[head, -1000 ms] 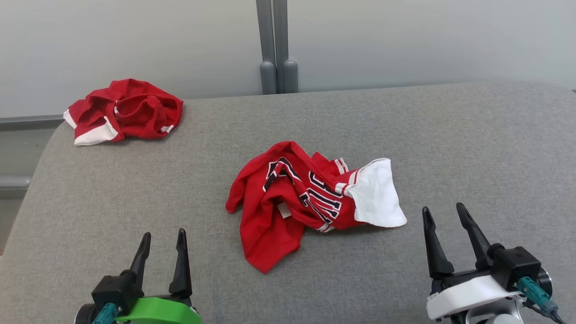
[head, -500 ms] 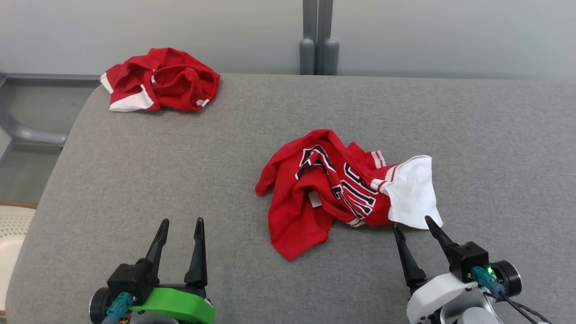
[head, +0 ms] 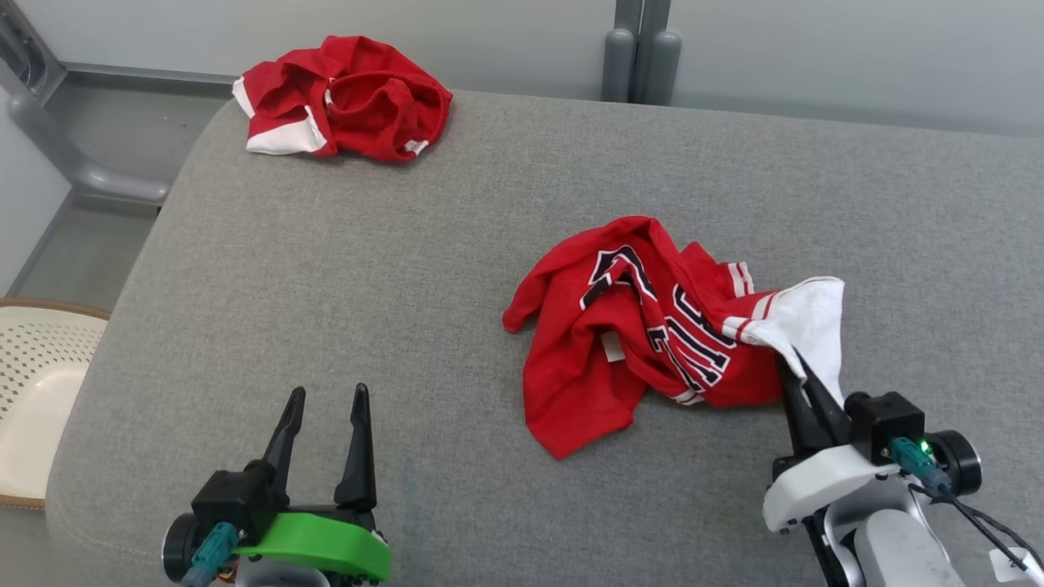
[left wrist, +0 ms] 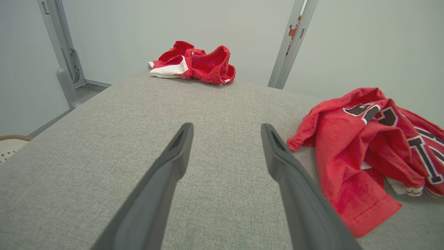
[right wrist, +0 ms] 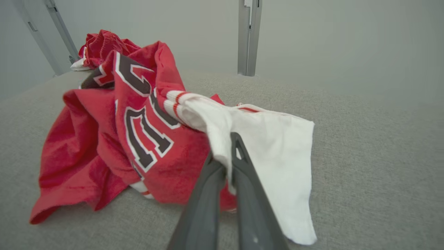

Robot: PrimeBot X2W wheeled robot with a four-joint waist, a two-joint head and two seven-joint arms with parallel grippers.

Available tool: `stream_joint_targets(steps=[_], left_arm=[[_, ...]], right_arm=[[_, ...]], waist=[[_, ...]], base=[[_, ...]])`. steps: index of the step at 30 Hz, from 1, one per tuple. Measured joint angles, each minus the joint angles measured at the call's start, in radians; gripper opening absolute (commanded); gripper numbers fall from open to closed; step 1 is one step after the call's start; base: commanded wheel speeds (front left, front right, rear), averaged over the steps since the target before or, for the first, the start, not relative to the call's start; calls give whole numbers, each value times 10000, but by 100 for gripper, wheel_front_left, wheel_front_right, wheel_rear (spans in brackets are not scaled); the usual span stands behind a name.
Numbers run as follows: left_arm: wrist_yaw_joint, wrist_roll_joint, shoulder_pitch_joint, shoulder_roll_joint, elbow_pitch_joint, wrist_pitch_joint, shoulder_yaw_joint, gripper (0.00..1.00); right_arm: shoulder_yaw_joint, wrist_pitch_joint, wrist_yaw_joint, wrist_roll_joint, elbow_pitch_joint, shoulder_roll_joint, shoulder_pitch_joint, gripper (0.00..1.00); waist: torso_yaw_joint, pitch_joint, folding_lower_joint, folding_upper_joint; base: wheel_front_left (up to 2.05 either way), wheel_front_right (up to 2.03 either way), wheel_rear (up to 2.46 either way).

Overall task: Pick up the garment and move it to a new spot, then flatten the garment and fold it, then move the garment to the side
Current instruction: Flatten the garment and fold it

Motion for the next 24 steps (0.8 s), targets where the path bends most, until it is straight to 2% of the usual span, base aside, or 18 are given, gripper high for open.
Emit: stream_joint_targets(steps=[4,9,10,14,20,24], left_arm=[[12,-59,0,-2,-48,0,-79,100],[13,-163,-153,-2,-73,0,-334,100],[12,-222,-262,-2,-102,0,-453,100],[13,-311,-394,-2,-132,0,-675,100],[38,-568,-628,0,-142,0,-1099,100],[88,-658,-773,-2,-173,-2,-1350,100]], right_arm=[[-113,0,0,-115,-662,-12,-138,0],[-196,0,2,-1145,-711,-117,-1568,0],[-240,0,0,-1476,-332,-523,-2502,0],[-96,79,0,-1958,1133,-1417,-4386,0],[454,525,4,-2408,3590,-2470,-7096,0],[322,784,6,-2755,4947,-3028,-8513,0]], waist=[[-70,32,0,0],[25,169,0,0],[147,237,0,0],[466,382,0,0],[1048,657,0,0],[1471,866,0,0]], base=[[0,0,0],[0,0,0],[0,0,0],[0,0,0],[0,0,0],[0,0,0]])
